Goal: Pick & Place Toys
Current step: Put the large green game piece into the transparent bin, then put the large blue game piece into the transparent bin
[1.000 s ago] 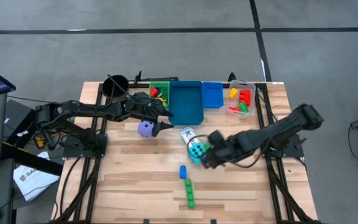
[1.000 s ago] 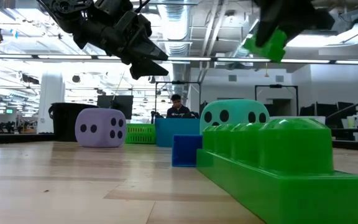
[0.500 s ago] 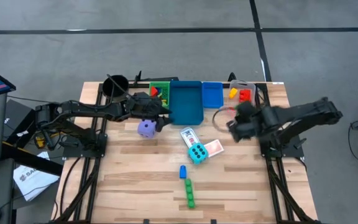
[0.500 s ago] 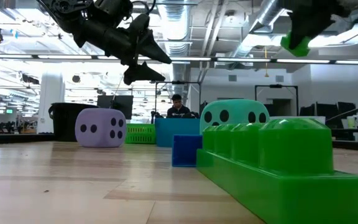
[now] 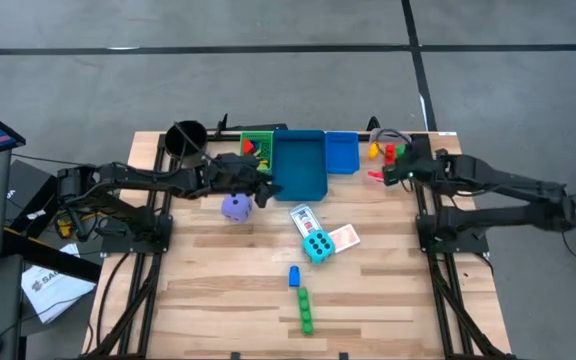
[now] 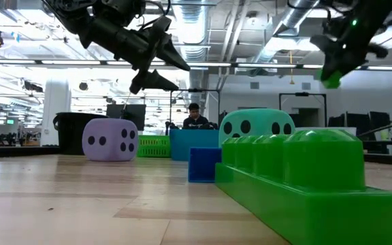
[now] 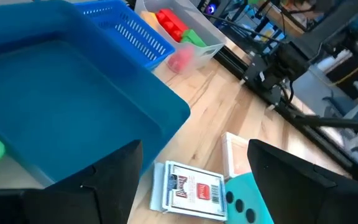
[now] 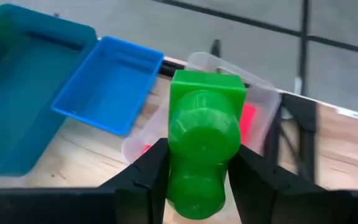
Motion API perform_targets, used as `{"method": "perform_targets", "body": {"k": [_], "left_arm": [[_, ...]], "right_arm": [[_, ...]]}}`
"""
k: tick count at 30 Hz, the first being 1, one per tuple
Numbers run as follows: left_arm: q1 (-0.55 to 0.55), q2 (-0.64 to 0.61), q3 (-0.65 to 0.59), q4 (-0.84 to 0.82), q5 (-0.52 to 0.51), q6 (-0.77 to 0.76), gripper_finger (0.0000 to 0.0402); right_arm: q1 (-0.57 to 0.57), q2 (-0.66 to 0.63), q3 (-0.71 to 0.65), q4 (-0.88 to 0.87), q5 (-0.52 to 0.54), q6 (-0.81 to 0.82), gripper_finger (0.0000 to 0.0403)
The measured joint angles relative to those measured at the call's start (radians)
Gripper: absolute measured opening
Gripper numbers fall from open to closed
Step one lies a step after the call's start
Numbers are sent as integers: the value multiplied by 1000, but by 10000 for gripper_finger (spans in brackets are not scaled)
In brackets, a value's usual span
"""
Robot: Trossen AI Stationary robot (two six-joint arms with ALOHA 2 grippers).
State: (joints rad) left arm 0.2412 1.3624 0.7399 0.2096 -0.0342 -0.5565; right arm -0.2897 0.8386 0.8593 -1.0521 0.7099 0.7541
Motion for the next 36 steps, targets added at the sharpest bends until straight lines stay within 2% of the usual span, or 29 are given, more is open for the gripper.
{"method": "perform_targets", "body": {"k": [5,9,13,17,26,32,36], "left_arm": [[-34,0,0,0,-5,-103,285],[-70,0,0,0,-9,-172,285],[-117,0,0,0,-10,-226,285],[-169,0,0,0,-10,-235,285],[-239,0,0,0,-130,-235,285],[-243,0,0,-1,-176,-234,285],[-247,0,0,-4,-176,-131,285]], "right_arm": [[-182,0,-130,198,-152,-184,133],[-329,34,-183,343,-324,-300,134],[-441,90,-185,437,-440,-397,134],[-511,129,-185,476,-517,-415,146],[-538,163,-185,466,-555,-415,224],[-532,147,-185,462,-726,-415,248],[-455,106,-185,475,-823,-419,248]]}}
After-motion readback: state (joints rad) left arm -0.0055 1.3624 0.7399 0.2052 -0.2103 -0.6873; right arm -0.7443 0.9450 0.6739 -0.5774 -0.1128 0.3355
